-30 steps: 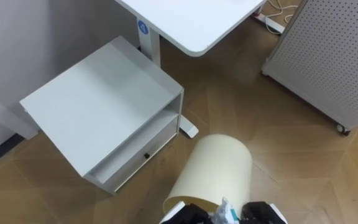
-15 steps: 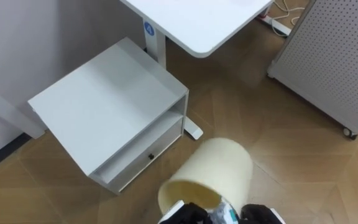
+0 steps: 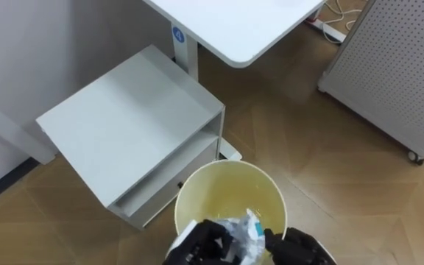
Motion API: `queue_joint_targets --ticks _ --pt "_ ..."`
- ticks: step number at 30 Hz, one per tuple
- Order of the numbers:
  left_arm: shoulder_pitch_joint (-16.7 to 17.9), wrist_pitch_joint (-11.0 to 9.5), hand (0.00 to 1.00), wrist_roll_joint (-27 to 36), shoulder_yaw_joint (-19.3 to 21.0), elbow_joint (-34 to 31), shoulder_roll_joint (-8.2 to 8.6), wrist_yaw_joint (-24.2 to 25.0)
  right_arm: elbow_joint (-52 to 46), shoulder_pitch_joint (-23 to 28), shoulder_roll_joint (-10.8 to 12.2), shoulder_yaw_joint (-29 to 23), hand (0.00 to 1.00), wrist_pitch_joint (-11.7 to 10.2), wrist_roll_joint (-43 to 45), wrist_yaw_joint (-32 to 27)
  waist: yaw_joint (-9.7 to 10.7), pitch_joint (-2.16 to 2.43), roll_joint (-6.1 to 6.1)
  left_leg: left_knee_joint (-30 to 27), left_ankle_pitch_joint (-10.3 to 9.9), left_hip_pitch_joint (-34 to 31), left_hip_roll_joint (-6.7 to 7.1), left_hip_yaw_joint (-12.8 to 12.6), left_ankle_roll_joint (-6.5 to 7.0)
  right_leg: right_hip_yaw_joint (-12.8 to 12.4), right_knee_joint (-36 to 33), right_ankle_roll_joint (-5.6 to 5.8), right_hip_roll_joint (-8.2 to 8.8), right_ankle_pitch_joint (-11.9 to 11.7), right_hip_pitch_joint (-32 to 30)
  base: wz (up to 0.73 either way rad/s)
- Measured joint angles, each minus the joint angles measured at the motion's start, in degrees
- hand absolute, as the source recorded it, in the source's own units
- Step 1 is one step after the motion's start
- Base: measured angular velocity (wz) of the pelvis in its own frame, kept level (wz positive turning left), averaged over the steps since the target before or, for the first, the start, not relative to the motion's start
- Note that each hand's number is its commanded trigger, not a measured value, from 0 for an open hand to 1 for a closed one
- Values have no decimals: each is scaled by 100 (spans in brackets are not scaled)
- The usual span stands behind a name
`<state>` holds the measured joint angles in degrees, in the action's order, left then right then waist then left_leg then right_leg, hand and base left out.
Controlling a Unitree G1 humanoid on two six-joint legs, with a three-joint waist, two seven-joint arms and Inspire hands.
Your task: Pick garbage
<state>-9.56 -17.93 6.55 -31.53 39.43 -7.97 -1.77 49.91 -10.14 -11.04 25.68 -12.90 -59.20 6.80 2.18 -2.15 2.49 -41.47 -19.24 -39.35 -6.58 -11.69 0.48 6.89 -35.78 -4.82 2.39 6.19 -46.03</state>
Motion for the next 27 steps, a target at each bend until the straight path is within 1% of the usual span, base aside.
queue_joint_targets --ticks 1,2,3,4,5,8,11,14,20,23,27 --pt "2 -10 100 -2 14 -1 -40 -50 -31 5 -10 1 100 2 21 10 28 13 23 -1 0 -2 10 3 2 -4 2 7 4 -4 0 0" --pt "1 -22 93 -3 20 -2 -77 -105 -76 6 -10 1 100 2 43 10 72 13 45 -2 2 -6 19 9 6 -4 8 17 10 -10 1 0" --pt "1 -24 55 -3 20 -2 -88 -142 -93 6 -10 1 100 2 55 10 87 15 58 -3 3 -8 21 9 9 -4 12 22 11 -14 1 0" --pt "2 -24 20 -7 21 -2 -101 -196 -106 11 -11 1 100 2 65 10 101 20 81 -7 2 -12 23 8 15 -5 21 30 13 -19 3 0" --pt "1 -29 0 -51 31 -1 -124 -260 -109 16 -13 1 100 2 75 13 100 24 89 -13 -3 -19 18 7 25 0 35 40 13 -26 6 0" --pt "-1 -51 0 -91 37 -1 -144 -382 -109 27 -12 6 100 2 76 34 98 24 88 -14 -2 -43 2 9 37 18 105 55 -1 -65 15 0" --pt "21 -57 0 -108 38 -1 -205 -426 -108 81 -12 6 100 3 129 88 54 23 87 -12 -4 -50 -4 1 55 27 130 65 0 -74 17 0" --pt "32 -57 0 -109 37 -1 -242 -434 -107 99 -11 19 100 9 134 93 11 19 81 -10 -14 -40 -60 -47 72 43 145 65 3 -74 17 -5" --pt "31 -57 0 -154 69 -1 -215 -497 -107 161 -21 14 100 10 184 93 -43 11 68 15 -17 -48 -73 -68 75 96 202 52 3 -85 15 -2" --pt "3 -57 0 -176 114 -1 -198 -545 -67 187 -61 13 100 10 489 107 -63 -3 46 55 -16 -37 -70 -77 74 103 227 51 7 -88 18 0" --pt "2 -56 0 -259 126 -1 -188 -620 -62 230 -91 16 100 42 808 146 -94 -10 30 129 -13 5 -65 -115 70 107 258 52 15 -88 23 -3"
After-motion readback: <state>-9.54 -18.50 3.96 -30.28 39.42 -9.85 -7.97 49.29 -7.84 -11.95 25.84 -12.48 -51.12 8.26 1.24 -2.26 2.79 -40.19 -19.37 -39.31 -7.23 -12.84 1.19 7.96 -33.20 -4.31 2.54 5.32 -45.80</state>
